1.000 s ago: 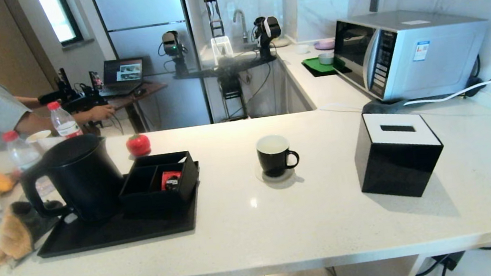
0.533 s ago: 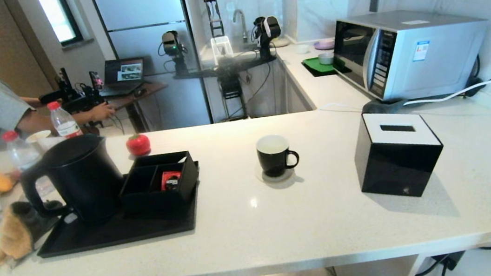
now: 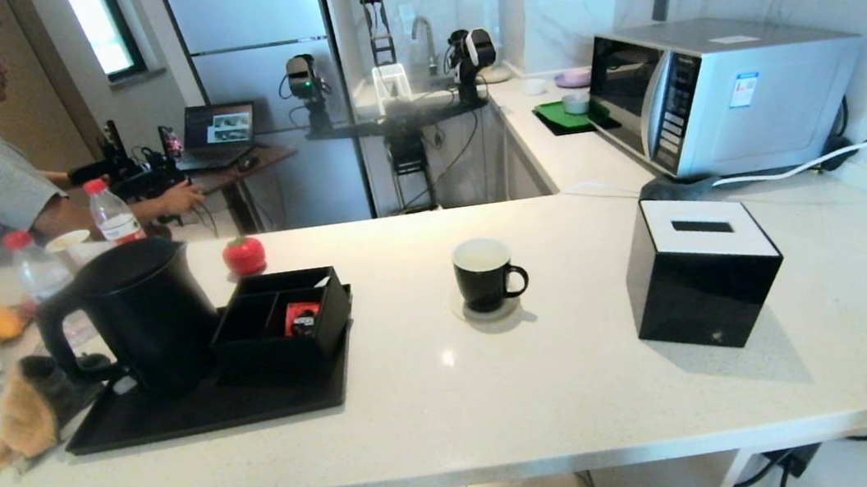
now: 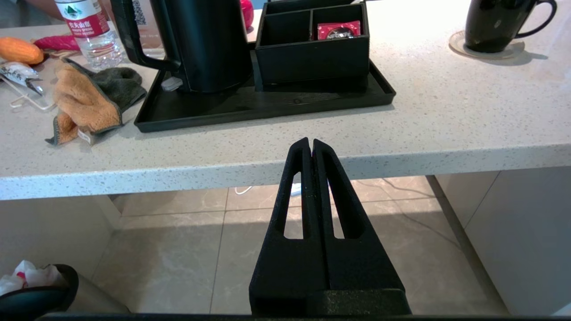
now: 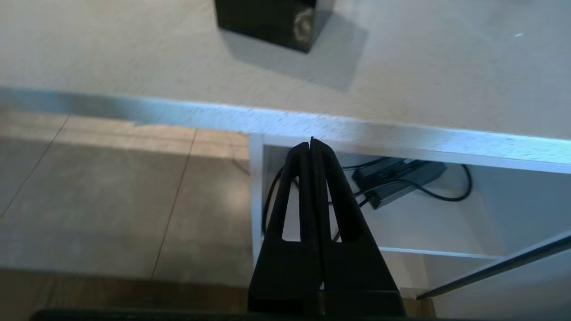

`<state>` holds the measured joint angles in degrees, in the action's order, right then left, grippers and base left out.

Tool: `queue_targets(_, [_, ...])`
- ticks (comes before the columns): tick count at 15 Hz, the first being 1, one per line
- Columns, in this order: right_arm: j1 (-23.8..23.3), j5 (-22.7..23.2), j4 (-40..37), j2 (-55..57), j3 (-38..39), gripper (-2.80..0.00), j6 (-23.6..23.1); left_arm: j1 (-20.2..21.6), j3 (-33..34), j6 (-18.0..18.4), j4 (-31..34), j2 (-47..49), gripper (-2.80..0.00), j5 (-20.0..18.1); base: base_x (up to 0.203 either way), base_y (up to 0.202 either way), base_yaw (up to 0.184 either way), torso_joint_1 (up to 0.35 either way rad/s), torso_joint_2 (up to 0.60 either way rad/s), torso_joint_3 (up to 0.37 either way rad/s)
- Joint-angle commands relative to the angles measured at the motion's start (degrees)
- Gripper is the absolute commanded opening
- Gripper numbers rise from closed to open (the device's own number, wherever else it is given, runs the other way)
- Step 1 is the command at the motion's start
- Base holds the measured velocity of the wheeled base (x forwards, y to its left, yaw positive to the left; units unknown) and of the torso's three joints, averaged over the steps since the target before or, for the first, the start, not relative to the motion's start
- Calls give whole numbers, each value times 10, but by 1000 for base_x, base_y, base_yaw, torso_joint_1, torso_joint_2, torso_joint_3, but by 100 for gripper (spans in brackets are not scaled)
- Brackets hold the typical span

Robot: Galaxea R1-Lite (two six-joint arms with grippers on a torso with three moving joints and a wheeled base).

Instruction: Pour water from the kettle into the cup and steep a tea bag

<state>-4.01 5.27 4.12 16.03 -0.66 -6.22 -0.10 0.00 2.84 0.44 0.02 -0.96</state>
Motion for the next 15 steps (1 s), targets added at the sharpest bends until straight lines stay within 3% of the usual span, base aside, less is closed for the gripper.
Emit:
queue_targets(1, [22,2,-24,-6,-7,-280,-2,0,0,1,0,0,-280,0,0,0,0,0,0,0])
queue_targets(3, [57,0,-75,-29,-22,-280,1,0,0,0,0,0,-280,0,0,0,0,0,0,0])
queue_targets(6, [51,-7,-88,-84,-27,-280,-1,0,0,0,0,0,-280,0,0,0,0,0,0,0])
queue_targets(9, [44,-62,-119,-160,-25,-280,7,0,0,1,0,0,-280,0,0,0,0,0,0,0])
queue_targets(12, [44,-61,-121,-160,-23,-280,16,0,0,1,0,0,-280,0,0,0,0,0,0,0])
queue_targets(15, [44,-62,-119,-160,-23,-280,55,0,0,0,0,0,-280,0,0,0,0,0,0,0])
